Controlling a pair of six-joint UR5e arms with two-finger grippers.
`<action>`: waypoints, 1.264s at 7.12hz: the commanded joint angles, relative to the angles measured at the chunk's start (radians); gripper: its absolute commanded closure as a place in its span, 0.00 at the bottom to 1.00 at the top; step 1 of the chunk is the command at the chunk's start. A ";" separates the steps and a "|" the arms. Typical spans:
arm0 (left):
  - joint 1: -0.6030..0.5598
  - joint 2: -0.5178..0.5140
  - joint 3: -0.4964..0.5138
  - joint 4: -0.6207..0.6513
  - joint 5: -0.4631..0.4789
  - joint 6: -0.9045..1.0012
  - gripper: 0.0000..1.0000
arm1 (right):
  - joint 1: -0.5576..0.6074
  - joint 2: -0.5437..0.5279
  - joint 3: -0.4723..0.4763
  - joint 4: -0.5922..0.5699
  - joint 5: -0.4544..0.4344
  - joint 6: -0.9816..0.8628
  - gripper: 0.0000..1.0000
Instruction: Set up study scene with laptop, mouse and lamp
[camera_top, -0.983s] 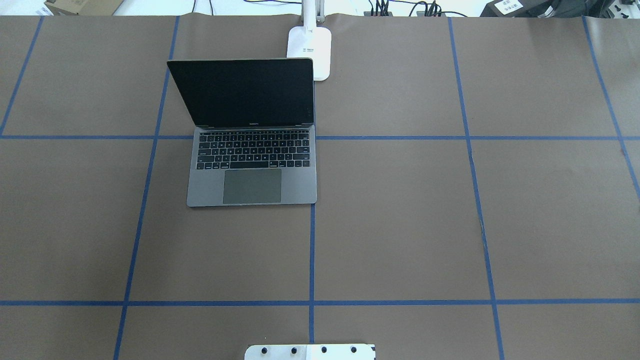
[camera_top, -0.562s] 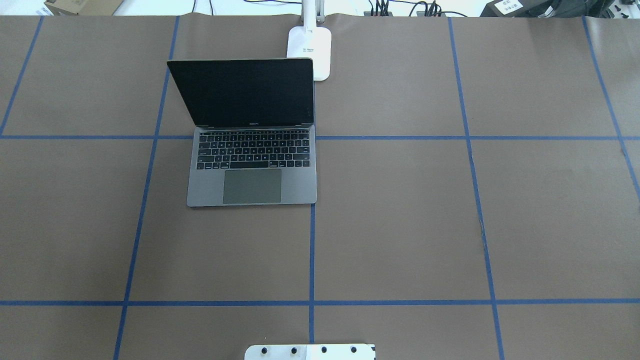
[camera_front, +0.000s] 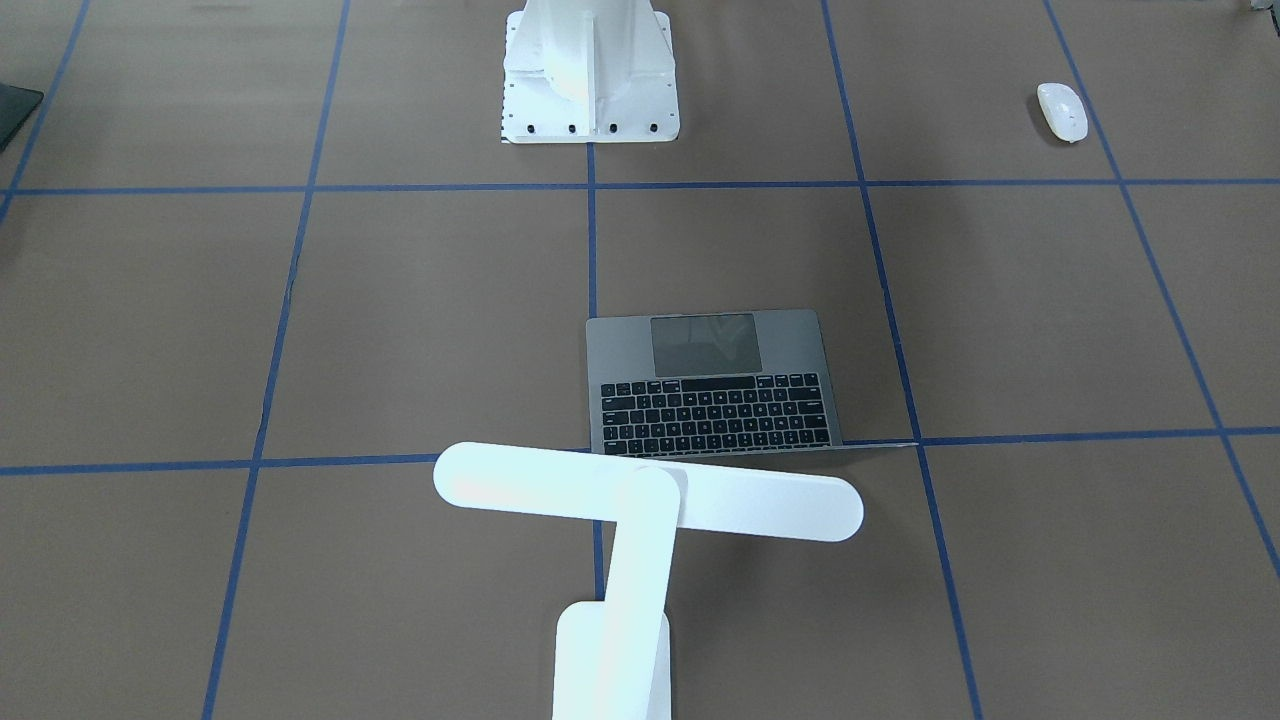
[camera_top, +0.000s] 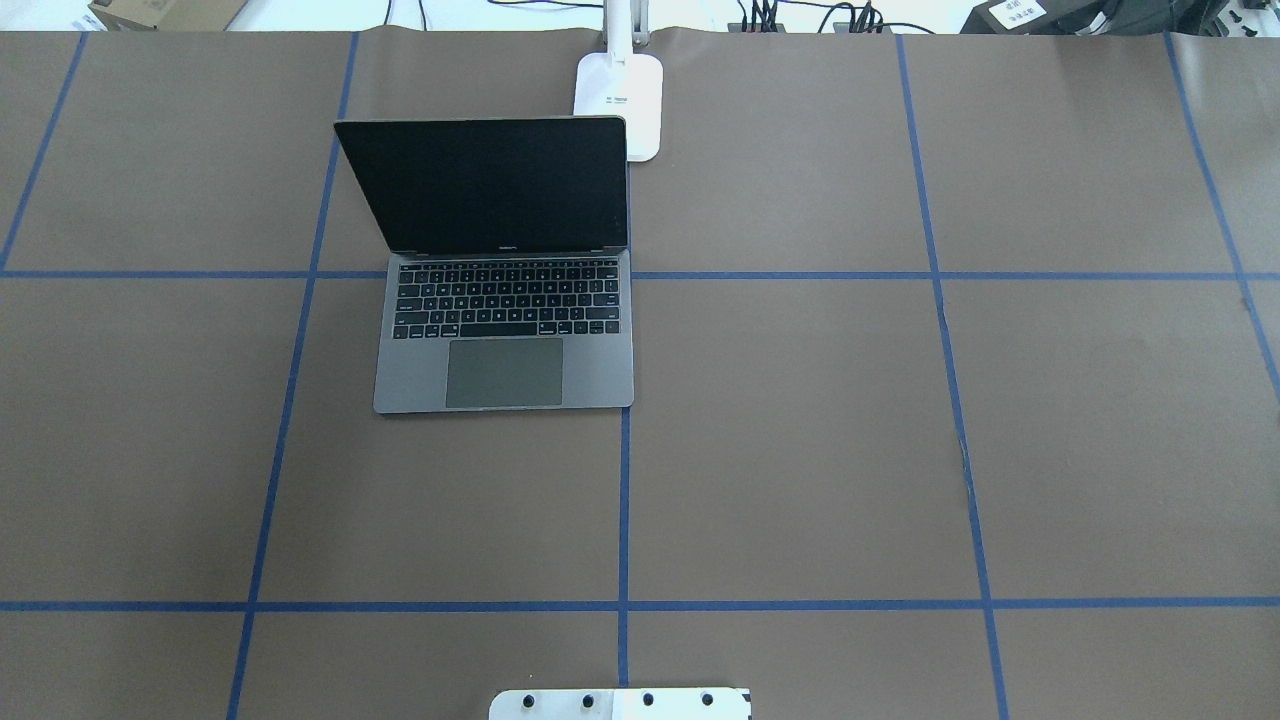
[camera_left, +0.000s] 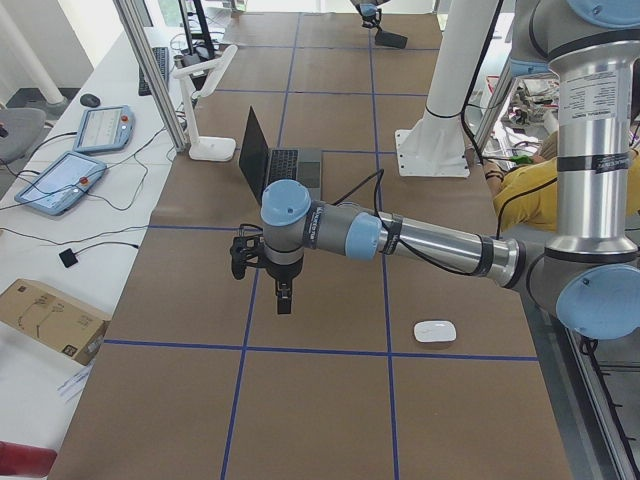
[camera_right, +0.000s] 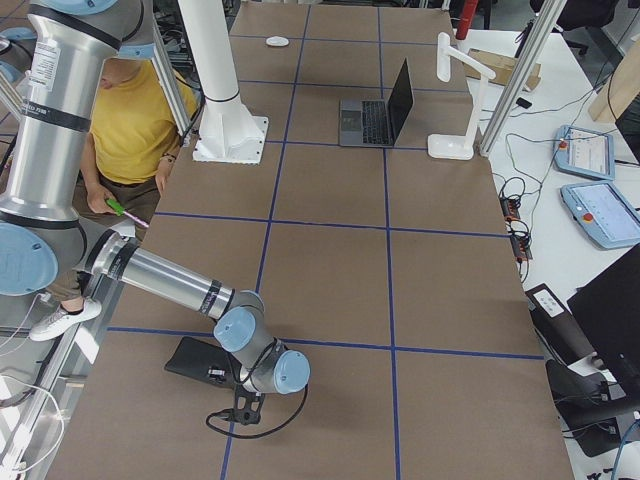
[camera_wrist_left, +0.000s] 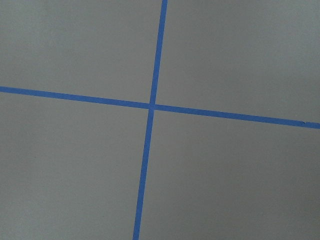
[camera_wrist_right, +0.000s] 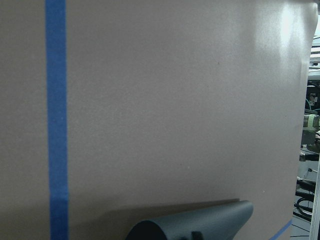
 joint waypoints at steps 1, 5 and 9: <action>0.000 0.000 -0.003 0.001 0.000 0.000 0.00 | 0.000 0.002 0.048 -0.007 0.002 0.000 1.00; 0.000 0.000 -0.008 0.005 -0.002 -0.002 0.00 | 0.002 0.028 0.189 -0.001 0.090 0.018 1.00; -0.001 0.002 -0.007 0.008 0.000 -0.002 0.00 | -0.093 0.305 0.183 -0.002 0.106 0.164 1.00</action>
